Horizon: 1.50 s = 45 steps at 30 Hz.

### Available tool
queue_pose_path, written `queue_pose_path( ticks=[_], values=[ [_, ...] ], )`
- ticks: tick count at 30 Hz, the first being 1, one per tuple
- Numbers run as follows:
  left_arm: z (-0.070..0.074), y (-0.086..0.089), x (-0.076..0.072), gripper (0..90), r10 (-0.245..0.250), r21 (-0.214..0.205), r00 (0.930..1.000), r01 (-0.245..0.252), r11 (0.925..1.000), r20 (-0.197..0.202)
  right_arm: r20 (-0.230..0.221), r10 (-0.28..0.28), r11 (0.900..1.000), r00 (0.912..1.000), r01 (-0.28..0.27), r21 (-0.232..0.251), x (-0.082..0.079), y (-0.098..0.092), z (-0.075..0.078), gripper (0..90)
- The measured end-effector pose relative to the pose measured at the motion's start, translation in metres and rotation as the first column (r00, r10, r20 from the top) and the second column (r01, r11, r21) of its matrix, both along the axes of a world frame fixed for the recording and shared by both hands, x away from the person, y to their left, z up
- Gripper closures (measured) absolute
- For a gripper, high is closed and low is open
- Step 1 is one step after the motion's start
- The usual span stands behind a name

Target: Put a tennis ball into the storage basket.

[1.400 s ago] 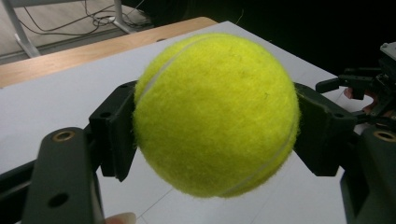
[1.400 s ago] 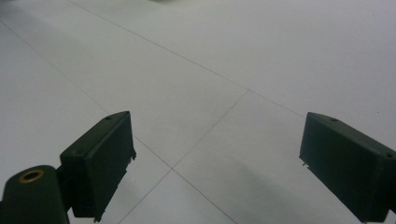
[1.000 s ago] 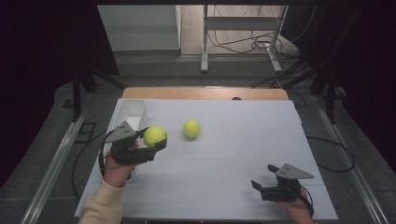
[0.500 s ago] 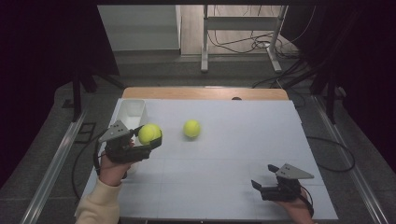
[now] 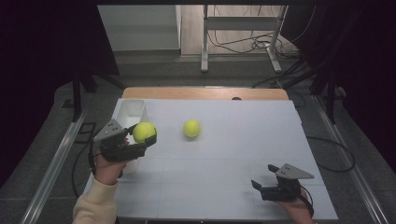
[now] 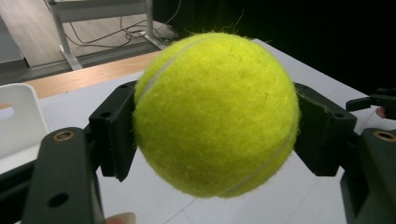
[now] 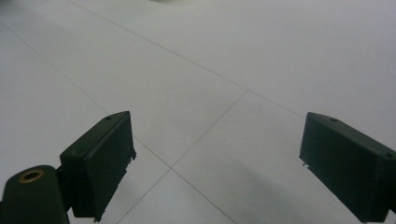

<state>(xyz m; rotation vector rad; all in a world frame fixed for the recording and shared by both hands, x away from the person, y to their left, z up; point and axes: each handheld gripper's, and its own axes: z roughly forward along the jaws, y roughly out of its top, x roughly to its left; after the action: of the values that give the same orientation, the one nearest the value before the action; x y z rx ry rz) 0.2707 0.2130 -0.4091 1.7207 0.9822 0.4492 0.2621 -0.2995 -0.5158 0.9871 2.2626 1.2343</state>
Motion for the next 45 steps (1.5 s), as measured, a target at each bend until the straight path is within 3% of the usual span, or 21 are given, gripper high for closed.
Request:
queue_pose_path(
  ticks=[25,45],
  values=[
    [-0.010,0.028,0.008,26.2,0.089,0.002,0.9954,-0.089,0.9960,-0.034,-0.002,0.000,1.0000,1.0000,0.000,-0.003,0.000,0.000,0.000,10.5],
    [-0.018,0.048,0.013,26.2,0.166,0.015,0.9847,-0.166,0.9861,-0.052,-0.004,0.001,1.0000,1.0000,-0.001,-0.005,0.000,0.000,-0.001,10.5]
  ],
)
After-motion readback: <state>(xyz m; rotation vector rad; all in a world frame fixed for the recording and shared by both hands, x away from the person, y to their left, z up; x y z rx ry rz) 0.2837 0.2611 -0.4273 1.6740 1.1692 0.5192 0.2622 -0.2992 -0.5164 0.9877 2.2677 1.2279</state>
